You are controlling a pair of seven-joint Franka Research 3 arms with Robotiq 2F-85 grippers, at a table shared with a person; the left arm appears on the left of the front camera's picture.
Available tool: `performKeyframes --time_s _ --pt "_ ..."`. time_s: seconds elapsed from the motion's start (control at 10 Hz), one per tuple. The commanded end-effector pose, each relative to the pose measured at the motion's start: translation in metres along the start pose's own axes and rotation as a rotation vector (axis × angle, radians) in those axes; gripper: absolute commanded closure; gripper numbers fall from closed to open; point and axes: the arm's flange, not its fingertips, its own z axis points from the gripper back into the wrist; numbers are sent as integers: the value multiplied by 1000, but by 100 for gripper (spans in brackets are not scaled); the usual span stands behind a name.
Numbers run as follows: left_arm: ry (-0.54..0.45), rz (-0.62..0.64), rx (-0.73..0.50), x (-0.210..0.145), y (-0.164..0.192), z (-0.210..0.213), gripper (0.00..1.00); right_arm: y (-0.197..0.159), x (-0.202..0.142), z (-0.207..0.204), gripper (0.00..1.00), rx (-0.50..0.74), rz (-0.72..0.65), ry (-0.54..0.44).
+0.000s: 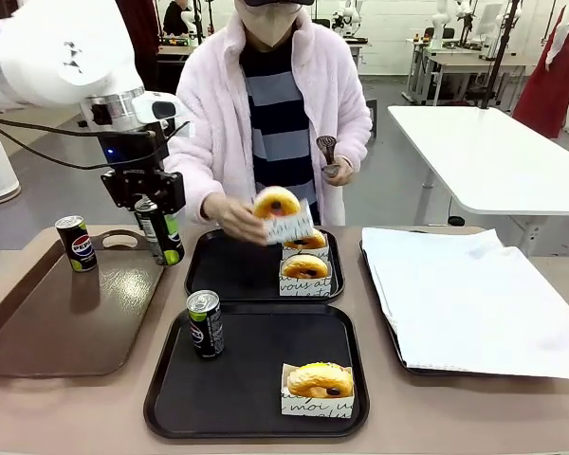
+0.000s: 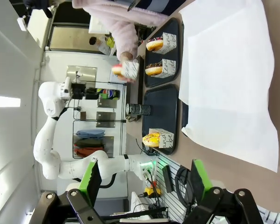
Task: Set up donuts and drinks on trays.
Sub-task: Pick up one Pepsi coke from the Handle tray and place it on the Flat Tray without a Pepsi coke.
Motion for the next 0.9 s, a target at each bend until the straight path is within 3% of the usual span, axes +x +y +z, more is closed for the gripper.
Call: performKeyframes --time_s 0.0,0.1,0.5,0.8 --pt "-3 -90 -1 -89 4 35 42 0 1 0 0 14 8 -4" --pt "-31 -114 26 -114 3 38 42 0 1 0 0 14 8 -4" --pt "-62 -110 47 -120 -1 41 42 0 1 0 0 14 8 -4" --pt "-79 -72 81 -89 -10 37 42 0 1 0 0 14 8 -4"
